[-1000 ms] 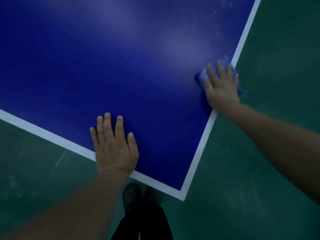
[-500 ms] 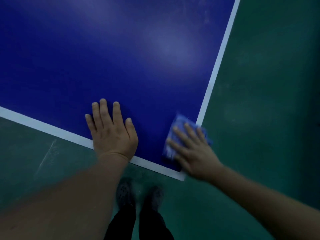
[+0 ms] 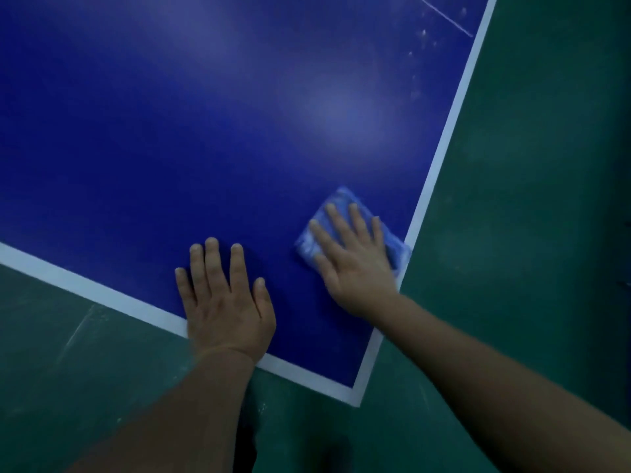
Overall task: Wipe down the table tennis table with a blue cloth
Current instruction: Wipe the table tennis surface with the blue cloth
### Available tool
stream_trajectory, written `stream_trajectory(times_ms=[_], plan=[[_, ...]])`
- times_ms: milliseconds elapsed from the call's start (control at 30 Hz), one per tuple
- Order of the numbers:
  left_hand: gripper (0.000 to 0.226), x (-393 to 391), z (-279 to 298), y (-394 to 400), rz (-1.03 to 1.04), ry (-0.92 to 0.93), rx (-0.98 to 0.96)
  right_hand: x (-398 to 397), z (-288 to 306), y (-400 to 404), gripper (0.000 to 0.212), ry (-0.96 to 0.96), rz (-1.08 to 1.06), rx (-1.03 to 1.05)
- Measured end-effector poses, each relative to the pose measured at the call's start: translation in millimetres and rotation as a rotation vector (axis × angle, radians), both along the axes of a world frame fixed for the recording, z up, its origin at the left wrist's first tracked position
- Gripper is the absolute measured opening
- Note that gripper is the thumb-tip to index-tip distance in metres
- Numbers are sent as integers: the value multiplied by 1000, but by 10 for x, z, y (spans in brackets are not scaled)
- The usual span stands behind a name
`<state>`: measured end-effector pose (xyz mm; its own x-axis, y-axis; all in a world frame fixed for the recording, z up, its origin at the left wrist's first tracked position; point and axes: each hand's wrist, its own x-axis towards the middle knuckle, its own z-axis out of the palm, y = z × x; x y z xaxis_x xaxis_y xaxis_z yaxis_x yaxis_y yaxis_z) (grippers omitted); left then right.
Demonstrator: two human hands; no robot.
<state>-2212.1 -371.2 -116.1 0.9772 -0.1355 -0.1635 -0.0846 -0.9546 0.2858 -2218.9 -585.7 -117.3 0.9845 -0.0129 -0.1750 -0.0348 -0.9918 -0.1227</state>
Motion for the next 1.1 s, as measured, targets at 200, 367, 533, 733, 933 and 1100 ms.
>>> stream_trajectory(times_ms=[200, 367, 533, 733, 933, 1100], plan=[[65, -4, 16, -9, 6, 13, 43, 698, 22, -850, 56, 9, -454, -31], [62, 9, 12, -28, 14, -24, 66, 1117, -26, -197, 56, -88, -132, -42], [62, -1, 98, -117, 65, -46, 121, 1957, -6, 782, 55, -59, 252, 146], [62, 268, 196, -888, 250, -126, 81, 2586, -52, -516, 54, -92, 104, 56], [64, 761, 98, -1684, 275, -84, -9, 2659, 140, -2643, 64, 22, -461, 61], [61, 780, 2, -1672, 279, -113, -16, 1930, -37, -1513, 56, -147, -20, 40]])
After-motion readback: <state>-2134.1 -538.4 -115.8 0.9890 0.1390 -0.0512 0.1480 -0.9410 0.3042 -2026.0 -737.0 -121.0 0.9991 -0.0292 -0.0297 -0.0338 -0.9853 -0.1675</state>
